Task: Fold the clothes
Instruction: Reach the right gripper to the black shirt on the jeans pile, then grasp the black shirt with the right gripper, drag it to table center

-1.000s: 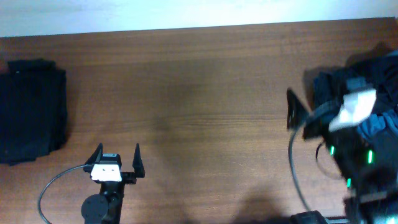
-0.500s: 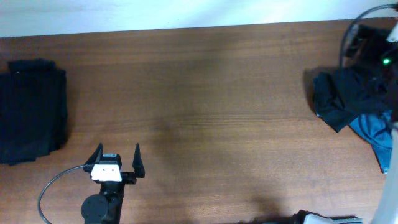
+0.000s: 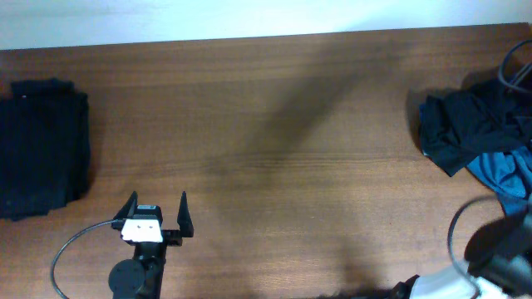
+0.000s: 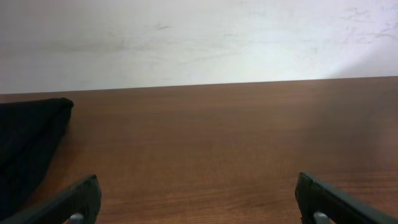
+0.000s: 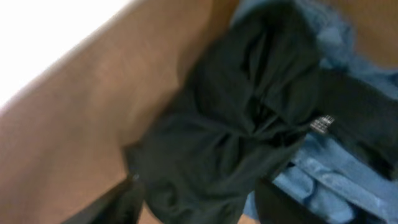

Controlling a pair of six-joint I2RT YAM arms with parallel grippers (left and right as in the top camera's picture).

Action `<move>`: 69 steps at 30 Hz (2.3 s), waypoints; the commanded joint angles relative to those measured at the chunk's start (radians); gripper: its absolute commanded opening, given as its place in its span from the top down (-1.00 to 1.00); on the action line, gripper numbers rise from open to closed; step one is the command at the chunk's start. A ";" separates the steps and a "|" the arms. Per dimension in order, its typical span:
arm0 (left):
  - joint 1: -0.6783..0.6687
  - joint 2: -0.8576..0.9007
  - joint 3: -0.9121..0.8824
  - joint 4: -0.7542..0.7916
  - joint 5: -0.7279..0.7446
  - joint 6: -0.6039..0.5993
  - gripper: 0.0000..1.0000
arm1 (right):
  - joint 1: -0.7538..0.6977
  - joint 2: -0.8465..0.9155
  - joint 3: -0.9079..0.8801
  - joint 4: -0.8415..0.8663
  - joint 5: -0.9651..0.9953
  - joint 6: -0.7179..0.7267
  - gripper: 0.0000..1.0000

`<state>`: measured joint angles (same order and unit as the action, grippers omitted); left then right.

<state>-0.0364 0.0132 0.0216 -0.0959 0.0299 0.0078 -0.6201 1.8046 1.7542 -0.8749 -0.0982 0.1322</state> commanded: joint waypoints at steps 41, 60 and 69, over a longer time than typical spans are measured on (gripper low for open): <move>0.005 -0.002 -0.001 -0.006 0.008 0.005 -0.99 | -0.108 0.275 0.012 0.026 0.084 0.074 -0.22; 0.005 -0.002 -0.001 -0.006 0.008 0.005 -0.99 | -0.120 0.368 0.012 0.027 0.006 0.071 0.92; 0.005 -0.002 -0.001 -0.006 0.008 0.005 -0.99 | -0.088 0.280 0.148 -0.078 -0.205 0.086 0.92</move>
<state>-0.0364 0.0132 0.0216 -0.0956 0.0299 0.0078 -0.7376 2.1643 1.8050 -0.9295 -0.2134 0.2096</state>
